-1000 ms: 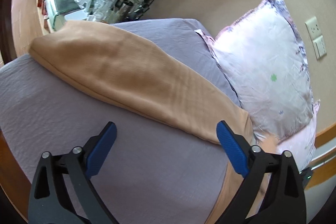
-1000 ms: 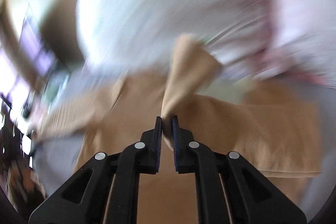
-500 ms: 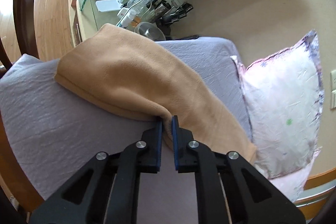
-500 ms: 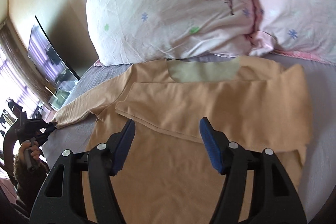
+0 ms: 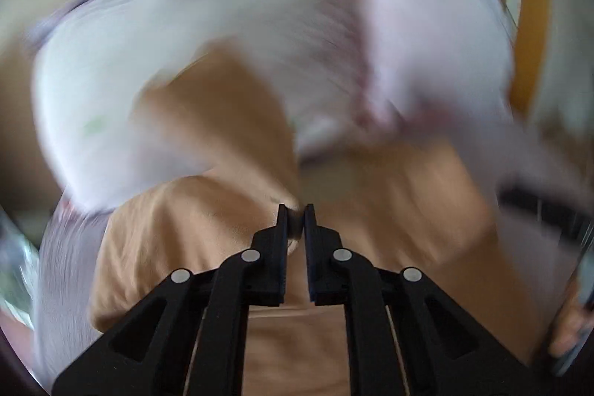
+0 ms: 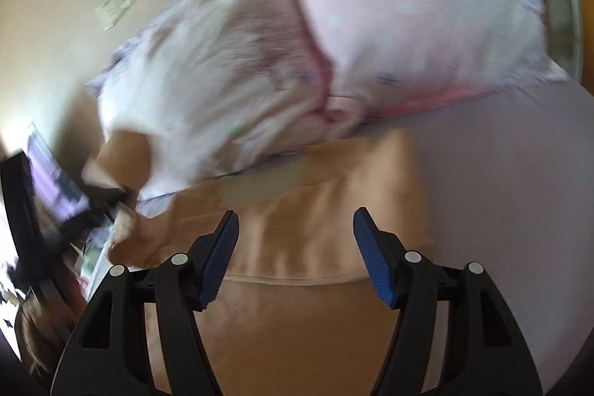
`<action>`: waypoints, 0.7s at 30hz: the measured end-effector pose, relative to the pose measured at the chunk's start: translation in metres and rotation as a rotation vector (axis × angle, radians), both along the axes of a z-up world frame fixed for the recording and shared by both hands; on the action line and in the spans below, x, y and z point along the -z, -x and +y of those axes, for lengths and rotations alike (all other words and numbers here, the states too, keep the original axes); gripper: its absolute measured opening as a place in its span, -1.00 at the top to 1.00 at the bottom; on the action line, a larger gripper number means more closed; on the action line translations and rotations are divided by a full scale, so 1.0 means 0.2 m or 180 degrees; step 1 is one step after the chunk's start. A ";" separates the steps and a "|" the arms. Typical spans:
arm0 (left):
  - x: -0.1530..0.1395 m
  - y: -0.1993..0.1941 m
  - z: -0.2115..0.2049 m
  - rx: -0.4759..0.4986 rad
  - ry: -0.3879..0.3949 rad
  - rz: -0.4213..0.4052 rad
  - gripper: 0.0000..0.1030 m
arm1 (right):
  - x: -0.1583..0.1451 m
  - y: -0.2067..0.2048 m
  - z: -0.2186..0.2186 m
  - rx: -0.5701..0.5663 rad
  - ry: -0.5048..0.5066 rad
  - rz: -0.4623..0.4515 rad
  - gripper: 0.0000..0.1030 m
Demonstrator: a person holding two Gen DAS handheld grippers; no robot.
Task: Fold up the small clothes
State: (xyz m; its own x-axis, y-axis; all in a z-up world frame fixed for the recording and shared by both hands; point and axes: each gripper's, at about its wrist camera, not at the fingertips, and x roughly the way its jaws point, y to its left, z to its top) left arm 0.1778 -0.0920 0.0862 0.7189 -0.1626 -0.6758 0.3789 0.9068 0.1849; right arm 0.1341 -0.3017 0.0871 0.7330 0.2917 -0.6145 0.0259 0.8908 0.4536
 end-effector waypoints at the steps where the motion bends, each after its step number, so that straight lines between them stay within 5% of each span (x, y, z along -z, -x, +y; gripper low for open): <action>1: 0.09 0.05 -0.14 0.0162 -0.0302 0.0006 0.82 | 0.03 0.00 -0.05 0.0064 -0.0032 0.0085 -0.28; 2: 0.18 0.14 -0.26 0.0340 -0.0567 -0.0038 0.78 | 0.04 0.00 -0.08 0.0085 -0.0053 0.0135 -0.27; 4: 0.24 0.27 -0.30 0.0517 -0.0681 -0.0115 0.76 | 0.06 0.01 -0.13 0.0086 -0.0062 0.0191 -0.24; 6: 0.24 0.36 -0.20 0.0507 -0.0606 -0.0105 0.37 | 0.07 -0.01 -0.14 0.0060 -0.0025 0.0229 -0.10; 8: 0.22 0.42 -0.03 0.0315 -0.0482 -0.0093 0.17 | 0.10 -0.06 -0.12 -0.0007 -0.0026 0.0315 0.07; 15: 0.19 0.56 0.61 -0.0549 -0.0188 0.0129 -0.07 | 0.28 -0.26 0.04 0.0051 0.0486 0.0875 0.41; 17: 0.20 0.54 0.74 -0.0753 -0.0084 0.0216 -0.10 | 0.33 -0.28 0.07 -0.0016 0.0553 0.0936 0.87; 21: 0.28 0.52 0.87 -0.0920 0.0216 0.0478 -0.11 | 0.19 -0.21 0.07 0.0259 0.0837 0.0336 0.92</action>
State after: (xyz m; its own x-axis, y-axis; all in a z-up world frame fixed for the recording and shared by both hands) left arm 0.0739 0.0815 0.0305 0.6351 -0.0147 -0.7723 0.1226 0.9891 0.0820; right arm 0.1755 -0.2883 0.0483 0.6754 0.0552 -0.7353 0.1368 0.9705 0.1985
